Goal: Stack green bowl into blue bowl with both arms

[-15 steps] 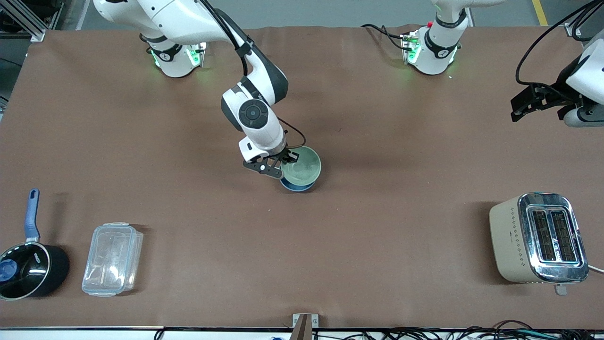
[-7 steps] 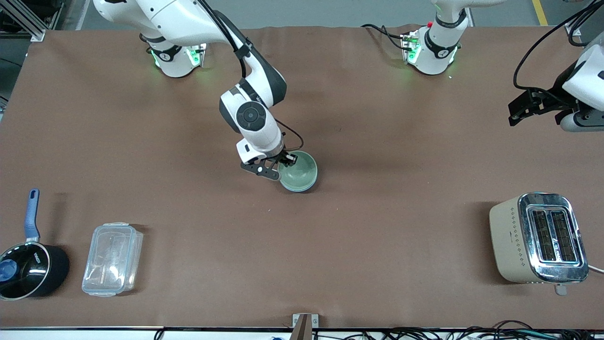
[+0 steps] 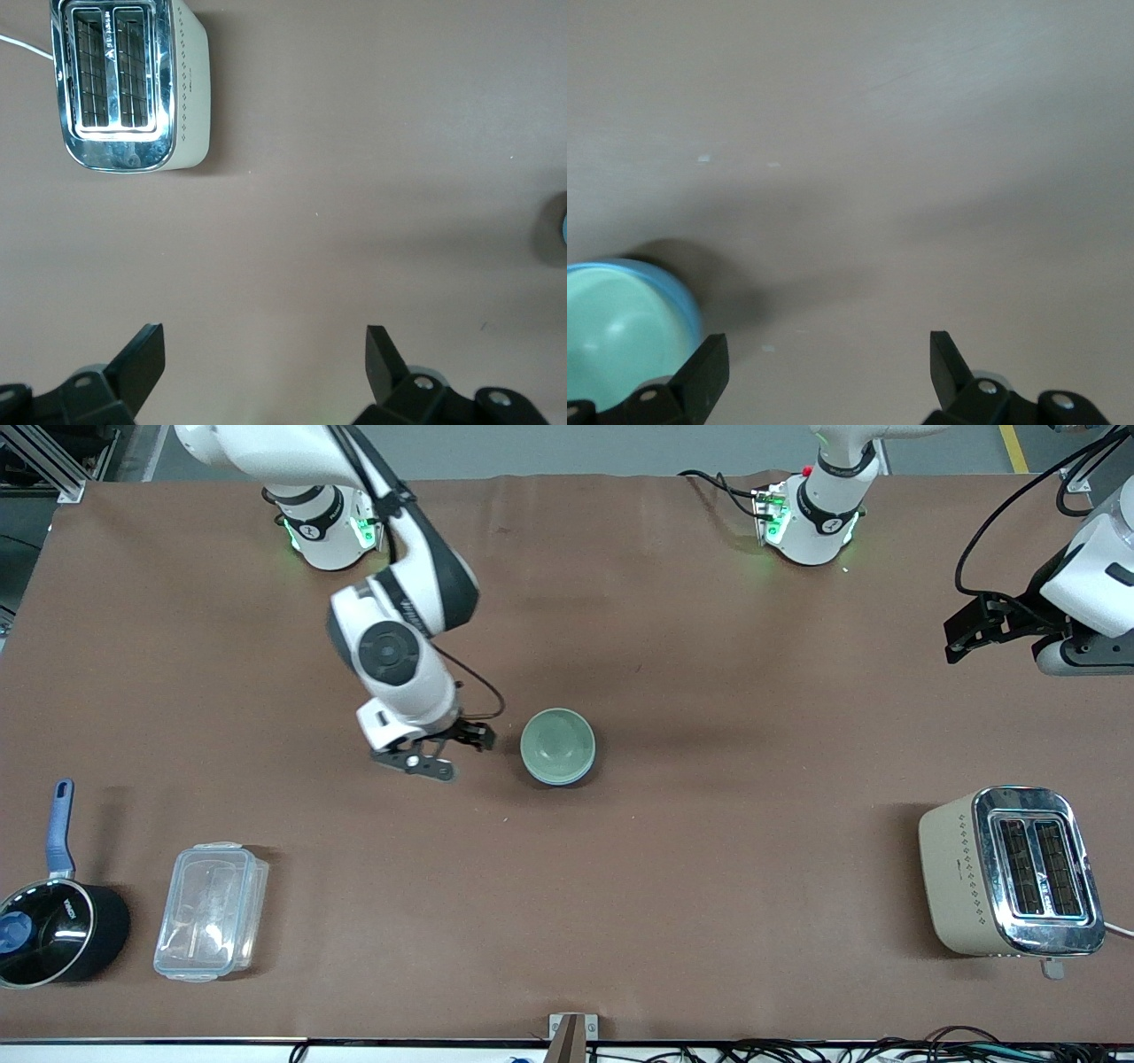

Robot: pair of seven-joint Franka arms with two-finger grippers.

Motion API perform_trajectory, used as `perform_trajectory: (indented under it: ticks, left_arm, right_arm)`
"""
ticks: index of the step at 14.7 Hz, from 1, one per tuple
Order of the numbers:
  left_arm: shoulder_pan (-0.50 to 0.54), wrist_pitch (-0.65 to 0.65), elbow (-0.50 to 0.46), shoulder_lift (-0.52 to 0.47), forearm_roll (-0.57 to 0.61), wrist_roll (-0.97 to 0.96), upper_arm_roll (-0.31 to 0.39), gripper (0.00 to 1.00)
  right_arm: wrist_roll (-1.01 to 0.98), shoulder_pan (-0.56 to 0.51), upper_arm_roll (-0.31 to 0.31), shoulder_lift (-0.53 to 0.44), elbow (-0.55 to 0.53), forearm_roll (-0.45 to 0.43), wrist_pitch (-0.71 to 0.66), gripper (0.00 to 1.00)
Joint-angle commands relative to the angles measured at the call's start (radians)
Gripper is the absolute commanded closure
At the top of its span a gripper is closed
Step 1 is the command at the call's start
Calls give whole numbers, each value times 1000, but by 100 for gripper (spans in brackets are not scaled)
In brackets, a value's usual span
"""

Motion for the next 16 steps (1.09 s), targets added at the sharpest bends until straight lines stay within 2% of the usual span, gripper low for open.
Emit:
perform_trajectory:
  ticks: [1, 7, 12, 13, 16]
  left_arm:
    - [0, 6, 1, -4, 2, 9, -8, 0]
    - [5, 4, 1, -4, 3, 8, -8, 0]
    - [3, 4, 1, -3, 5, 9, -8, 0]
    - [6, 4, 1, -4, 5, 9, -8, 0]
    - [6, 4, 1, -3, 6, 9, -8, 0]
  right_arm:
    - [-137, -126, 12, -131, -153, -31, -6, 0]
    - [-520, -468, 12, -266, -163, -58, -94, 0]
    - [-666, -641, 12, -366, -53, -58, -215, 0]
    - [-689, -663, 13, -372, -7, -58, -261, 0]
    - [-694, -662, 15, -363, 243, -57, -495, 0]
